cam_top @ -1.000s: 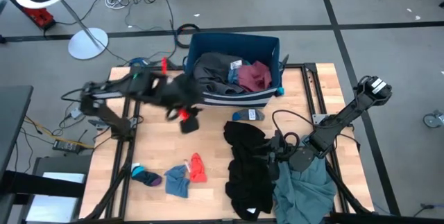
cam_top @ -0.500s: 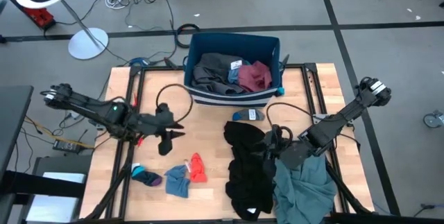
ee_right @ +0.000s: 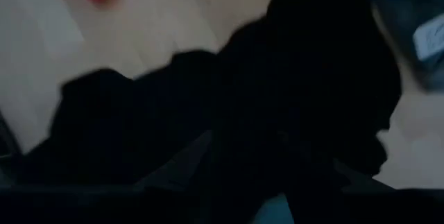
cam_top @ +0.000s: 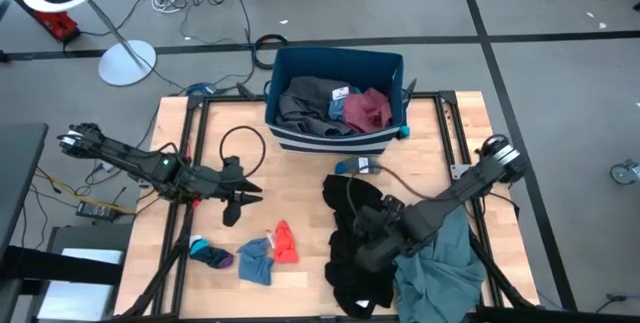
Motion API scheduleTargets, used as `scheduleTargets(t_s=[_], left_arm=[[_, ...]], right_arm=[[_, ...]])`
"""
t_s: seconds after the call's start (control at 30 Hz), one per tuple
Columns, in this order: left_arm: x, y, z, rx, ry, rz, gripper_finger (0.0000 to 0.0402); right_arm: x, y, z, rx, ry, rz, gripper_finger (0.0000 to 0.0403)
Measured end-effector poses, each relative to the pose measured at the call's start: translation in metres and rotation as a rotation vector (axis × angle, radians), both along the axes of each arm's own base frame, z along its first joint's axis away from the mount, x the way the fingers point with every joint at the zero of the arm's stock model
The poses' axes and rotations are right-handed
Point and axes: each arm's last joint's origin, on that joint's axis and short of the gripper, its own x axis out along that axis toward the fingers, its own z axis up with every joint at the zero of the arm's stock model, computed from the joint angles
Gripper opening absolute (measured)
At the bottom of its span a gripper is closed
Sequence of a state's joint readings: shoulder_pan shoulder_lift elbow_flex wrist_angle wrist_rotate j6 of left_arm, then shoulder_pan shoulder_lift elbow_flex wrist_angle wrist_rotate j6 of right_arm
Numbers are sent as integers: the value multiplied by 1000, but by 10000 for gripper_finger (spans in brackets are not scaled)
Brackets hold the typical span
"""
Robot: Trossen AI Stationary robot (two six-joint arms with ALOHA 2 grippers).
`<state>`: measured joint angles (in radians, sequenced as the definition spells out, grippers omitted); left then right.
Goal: Sort clothes
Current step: Put the black shorts into the blue laundry organizer
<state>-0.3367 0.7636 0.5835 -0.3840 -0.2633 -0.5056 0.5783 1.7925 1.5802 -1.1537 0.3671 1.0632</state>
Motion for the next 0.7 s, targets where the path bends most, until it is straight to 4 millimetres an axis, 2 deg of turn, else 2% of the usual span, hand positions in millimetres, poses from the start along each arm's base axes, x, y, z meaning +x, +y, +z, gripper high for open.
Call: scheduleTargets(t_s=[0.23,0.5,0.7], left_arm=[[0,-1,1,-19,-4,-8,126],[-2,-11,3,9,-29,-87,126],[-6,-19,3,49,-40,-93,126]], right_arm=[[15,2,-33,1,115,-53,151],[30,-29,-50,4,201,-102,150],[28,-46,-73,18,269,-126,149]])
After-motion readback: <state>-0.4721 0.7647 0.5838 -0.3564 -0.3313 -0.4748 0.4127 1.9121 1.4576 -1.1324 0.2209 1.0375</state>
